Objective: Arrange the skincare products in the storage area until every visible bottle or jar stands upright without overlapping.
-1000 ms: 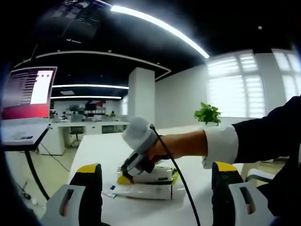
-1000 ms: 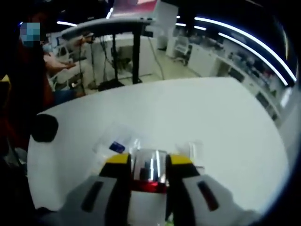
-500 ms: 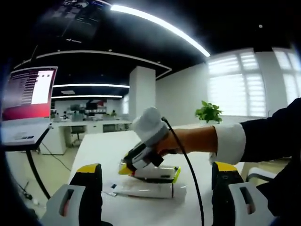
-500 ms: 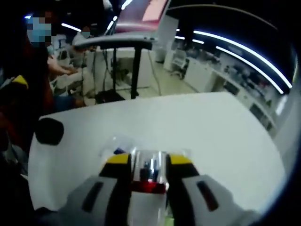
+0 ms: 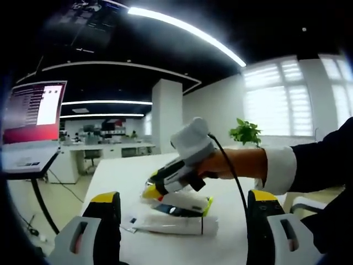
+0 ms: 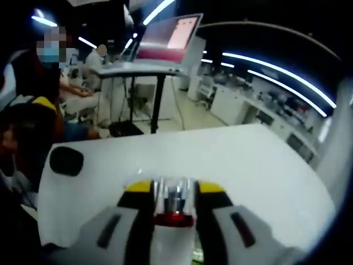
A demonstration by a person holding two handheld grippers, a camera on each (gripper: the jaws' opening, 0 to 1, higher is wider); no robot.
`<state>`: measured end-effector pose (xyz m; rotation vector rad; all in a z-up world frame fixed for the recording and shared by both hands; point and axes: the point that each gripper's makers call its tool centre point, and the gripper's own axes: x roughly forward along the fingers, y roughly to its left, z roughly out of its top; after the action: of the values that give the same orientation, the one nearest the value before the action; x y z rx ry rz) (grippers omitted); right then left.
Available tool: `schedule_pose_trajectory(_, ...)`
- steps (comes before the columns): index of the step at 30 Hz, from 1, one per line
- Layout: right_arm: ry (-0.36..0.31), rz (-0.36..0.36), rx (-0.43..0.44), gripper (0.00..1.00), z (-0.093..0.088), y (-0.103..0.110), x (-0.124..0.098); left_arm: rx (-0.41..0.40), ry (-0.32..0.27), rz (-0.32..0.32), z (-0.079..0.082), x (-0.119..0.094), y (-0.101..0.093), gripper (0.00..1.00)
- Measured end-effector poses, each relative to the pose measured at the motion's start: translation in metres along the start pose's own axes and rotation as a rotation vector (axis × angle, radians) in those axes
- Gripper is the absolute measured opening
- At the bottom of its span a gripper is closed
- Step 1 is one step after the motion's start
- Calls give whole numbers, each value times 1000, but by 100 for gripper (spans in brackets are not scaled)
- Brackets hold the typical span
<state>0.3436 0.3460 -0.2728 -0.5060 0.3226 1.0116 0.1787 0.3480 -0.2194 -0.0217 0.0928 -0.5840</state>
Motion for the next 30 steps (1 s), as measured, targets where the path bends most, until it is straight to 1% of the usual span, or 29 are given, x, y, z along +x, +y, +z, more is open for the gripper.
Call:
schedule_pose_trajectory(3, -24, -10, 7, 27, 5, 0, -7, -4, 13, -3, -4, 3, 0, 98)
schedule_pose_trajectory(4, -31, -13, 11, 27, 6, -5, -6, -5, 17, -3, -5, 3, 0, 98)
schedule_pose_trajectory(6, -40, -18, 15, 27, 7, -9, -7, -8, 23, -6, -7, 4, 0, 98)
schedule_pose_trajectory(8, -45, -14, 15, 27, 8, -7, -13, -14, 28, -15, -8, 5, -2, 98)
schedule_pose_trajectory(11, -45, -10, 11, 27, 9, -4, -19, -15, 24, -25, -6, 6, -6, 98)
schedule_pose_trajectory(13, -47, -10, 11, 27, 12, -8, -20, -11, 23, -28, -5, 6, -8, 98)
schedule_pose_trajectory(17, -68, -22, 28, 27, 14, -10, -26, -15, 31, -38, -5, 6, -12, 98)
schedule_pose_trajectory(19, -79, -28, 37, 27, 16, -12, -30, -21, 17, -49, -1, 4, -15, 98)
schedule_pose_trajectory(21, -93, -33, 65, 27, 16, -14, -39, -21, 8, -53, 2, 3, -16, 98)
schedule_pose_trajectory(22, -95, -35, 61, 27, 15, -12, -41, -20, 6, -52, 3, 3, -16, 98)
schedule_pose_trajectory(26, -103, -32, 50, 27, 15, -6, -50, -25, 17, -51, 0, 4, -16, 98)
schedule_pose_trajectory(30, -125, -45, 65, 27, 16, -12, -60, -25, 23, -53, -2, 5, -17, 98)
